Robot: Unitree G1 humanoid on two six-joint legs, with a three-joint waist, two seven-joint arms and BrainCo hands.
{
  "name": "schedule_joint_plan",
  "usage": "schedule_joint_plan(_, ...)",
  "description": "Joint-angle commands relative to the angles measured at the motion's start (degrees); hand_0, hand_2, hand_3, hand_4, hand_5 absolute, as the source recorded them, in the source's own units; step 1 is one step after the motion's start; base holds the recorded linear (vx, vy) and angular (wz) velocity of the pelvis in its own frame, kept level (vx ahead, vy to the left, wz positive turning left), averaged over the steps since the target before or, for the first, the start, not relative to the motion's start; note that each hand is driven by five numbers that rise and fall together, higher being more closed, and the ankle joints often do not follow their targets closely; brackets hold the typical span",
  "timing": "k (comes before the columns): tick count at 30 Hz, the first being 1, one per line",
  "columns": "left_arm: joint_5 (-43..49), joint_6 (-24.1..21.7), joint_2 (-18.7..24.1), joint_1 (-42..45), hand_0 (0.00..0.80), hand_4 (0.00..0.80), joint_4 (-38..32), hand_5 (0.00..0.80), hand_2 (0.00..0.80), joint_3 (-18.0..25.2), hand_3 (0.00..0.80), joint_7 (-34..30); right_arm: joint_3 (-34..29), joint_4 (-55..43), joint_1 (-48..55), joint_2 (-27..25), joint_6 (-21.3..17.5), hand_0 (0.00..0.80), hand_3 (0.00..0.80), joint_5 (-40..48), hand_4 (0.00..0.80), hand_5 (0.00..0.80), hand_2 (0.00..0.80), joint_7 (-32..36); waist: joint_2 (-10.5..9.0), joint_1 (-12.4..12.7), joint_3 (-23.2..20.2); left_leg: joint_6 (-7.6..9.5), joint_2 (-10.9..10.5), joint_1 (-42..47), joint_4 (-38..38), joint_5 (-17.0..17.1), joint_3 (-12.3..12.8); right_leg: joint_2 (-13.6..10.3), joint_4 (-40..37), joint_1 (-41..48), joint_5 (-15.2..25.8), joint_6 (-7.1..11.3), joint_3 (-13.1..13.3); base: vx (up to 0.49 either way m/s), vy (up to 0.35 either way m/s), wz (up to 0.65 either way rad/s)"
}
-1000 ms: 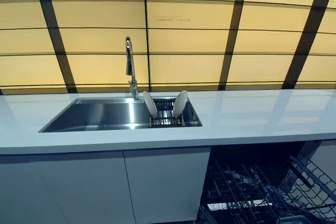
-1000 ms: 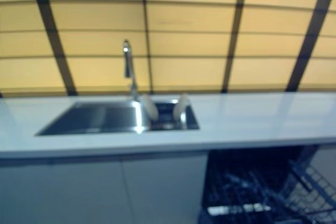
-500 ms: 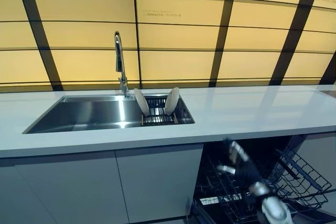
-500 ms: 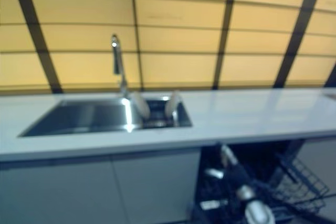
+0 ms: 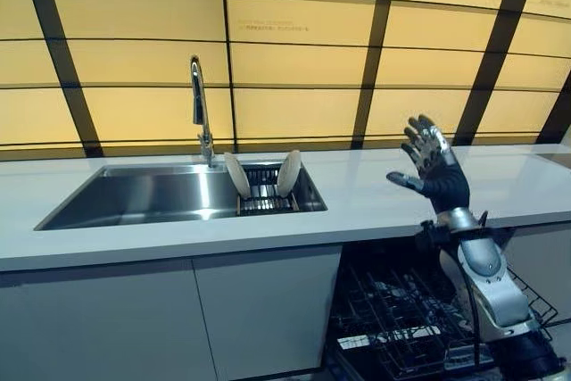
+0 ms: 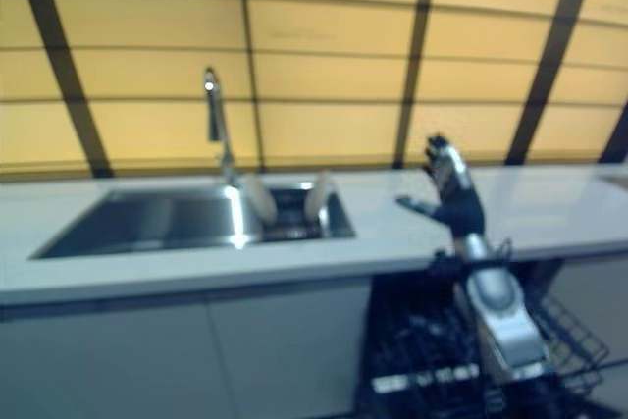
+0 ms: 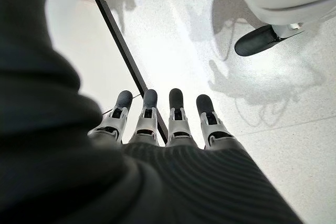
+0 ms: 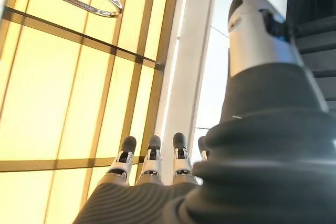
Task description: Take plates into dishwasher
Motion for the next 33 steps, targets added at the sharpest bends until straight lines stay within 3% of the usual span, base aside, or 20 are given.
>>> schedule_joint_plan(1, 1.72, 0.38, 3.04, -4.71, 0.0, 0.0, 1.62, 0.0, 0.0, -1.01, 0.0, -0.21, -1.45, 1.29, -8.08, -1.77, 6.66, 0.0, 0.0, 4.58, 0.0, 0.0, 0.0, -2.29, -4.74, 1.27, 1.28, 2.22, -1.92, -4.09, 7.76, -2.04, 0.1, 2.9, 4.25, 1.48, -5.71, -3.93, -0.67, 0.003, -0.108, 0.06)
schedule_joint_plan(3, 1.34, 0.84, 3.49, -5.21, 0.0, 0.0, 1.49, 0.0, 0.0, -0.79, 0.0, -0.5, -0.13, 4.04, -9.95, -3.86, 10.44, 0.0, 0.0, 5.59, 0.0, 0.0, 0.0, -2.89, -5.24, 1.61, 2.11, 2.43, -2.05, -5.79, 11.3, -2.62, -0.23, 2.58, 5.28, 1.54, -5.93, -4.32, -0.7, -0.006, -0.078, 0.05)
schedule_joint_plan(13, -1.44, -0.72, 3.92, -6.01, 0.0, 0.0, 3.55, 0.0, 0.0, -0.93, 0.0, 0.19, 4.89, 10.88, -18.74, -4.1, 16.1, 0.0, 0.0, 4.64, 0.0, 0.0, 0.0, -8.51, -5.42, 1.63, 4.25, 2.64, -1.98, -5.87, 11.93, -1.38, -0.77, 2.94, 6.82, 2.14, -6.68, -4.54, 0.34, 0.007, -0.029, -0.01)
schedule_joint_plan(23, -1.38, -2.65, 4.33, -5.18, 0.0, 0.0, 5.37, 0.0, 0.0, 0.79, 0.0, 0.08, 7.54, 11.59, -22.02, -3.8, 17.21, 0.0, 0.0, 4.45, 0.0, 0.0, 0.0, -11.07, -5.0, 1.99, 4.57, 2.27, -1.83, -7.11, 14.07, 0.52, -1.08, 3.48, 6.8, 1.55, -6.86, -4.97, 1.11, 0.026, -0.016, -0.03)
schedule_joint_plan(27, -1.11, -3.07, 4.5, -4.05, 0.0, 0.0, 4.85, 0.0, 0.0, 1.37, 0.0, 0.19, 9.25, 12.2, -23.82, -2.87, 17.31, 0.0, 0.0, 3.15, 0.0, 0.0, 0.0, -12.77, -5.48, 4.28, 5.9, 3.1, -5.1, -11.63, 18.28, 1.52, -4.19, 4.25, 6.59, 2.35, -6.36, -5.06, 2.4, 0.061, -0.034, -0.07)
schedule_joint_plan(30, -1.25, -2.68, 4.58, -3.53, 0.0, 0.0, 4.02, 0.0, 0.0, 1.14, 0.0, 0.85, 10.42, 13.24, -25.67, -2.18, 16.54, 0.0, 0.0, 2.63, 0.0, 0.0, 0.0, -14.52, -4.89, 5.72, 6.79, 2.73, -6.3, -13.65, 13.51, 4.0, -3.92, 5.53, 6.46, 3.2, -6.77, -4.98, 2.86, 0.12, 0.037, -0.18)
schedule_joint_plan(33, -2.16, -2.47, 4.87, -2.87, 0.0, 0.0, 3.8, 0.0, 0.0, 0.43, 0.0, 1.43, 11.61, 15.43, -27.65, -1.55, 15.26, 0.0, 0.0, 2.66, 0.0, 0.0, 0.0, -15.48, -3.77, 7.89, 7.76, 1.42, -7.25, -17.04, 6.03, 10.39, -5.63, 7.59, 6.31, 4.83, -7.61, -5.33, 4.51, 0.195, 0.073, -0.41)
